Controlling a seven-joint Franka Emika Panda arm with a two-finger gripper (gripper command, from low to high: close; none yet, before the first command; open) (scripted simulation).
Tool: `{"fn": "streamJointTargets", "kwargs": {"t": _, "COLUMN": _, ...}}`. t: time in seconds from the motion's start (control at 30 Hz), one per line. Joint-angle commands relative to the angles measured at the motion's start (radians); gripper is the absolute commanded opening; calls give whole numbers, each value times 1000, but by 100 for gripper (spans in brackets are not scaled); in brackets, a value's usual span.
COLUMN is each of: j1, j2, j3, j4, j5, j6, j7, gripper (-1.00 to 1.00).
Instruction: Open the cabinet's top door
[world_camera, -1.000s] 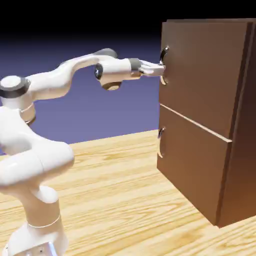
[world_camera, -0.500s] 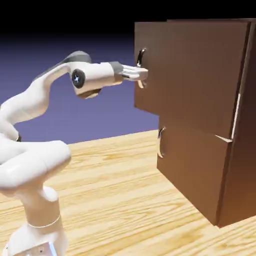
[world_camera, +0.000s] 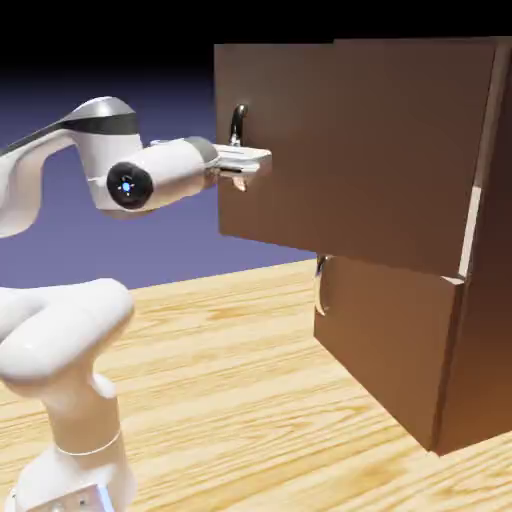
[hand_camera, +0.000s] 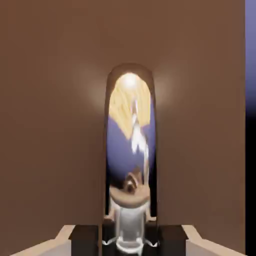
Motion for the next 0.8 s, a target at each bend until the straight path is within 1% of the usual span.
{"fn": "streamJointTargets", "kwargs": {"t": 0.0, "j1": -2, "j2": 10, "j3": -36, "j4": -5, "j5": -30, "j6": -28, "j7": -13, "gripper": -100}}
{"fn": "streamJointTargets", "kwargs": {"t": 0.2, "j1": -24, "j2": 102, "j3": -254, "j4": -9, "j5": -223, "j6": -187, "j7": -100, "gripper": -100}}
{"fn": "streamJointTargets", "kwargs": {"t": 0.37, "j1": -34, "j2": 230, "j3": -435, "j4": 30, "j5": -402, "j6": -322, "j7": -188, "gripper": -100}}
{"fn": "streamJointTargets", "kwargs": {"t": 0.57, "j1": -7, "j2": 442, "j3": -639, "j4": 134, "j5": -621, "j6": -485, "j7": -307, "gripper": -100}}
{"fn": "streamJointTargets", "kwargs": {"t": 0.77, "j1": 68, "j2": 660, "j3": -806, "j4": 281, "j5": -795, "j6": -634, "j7": -414, "gripper": -100}}
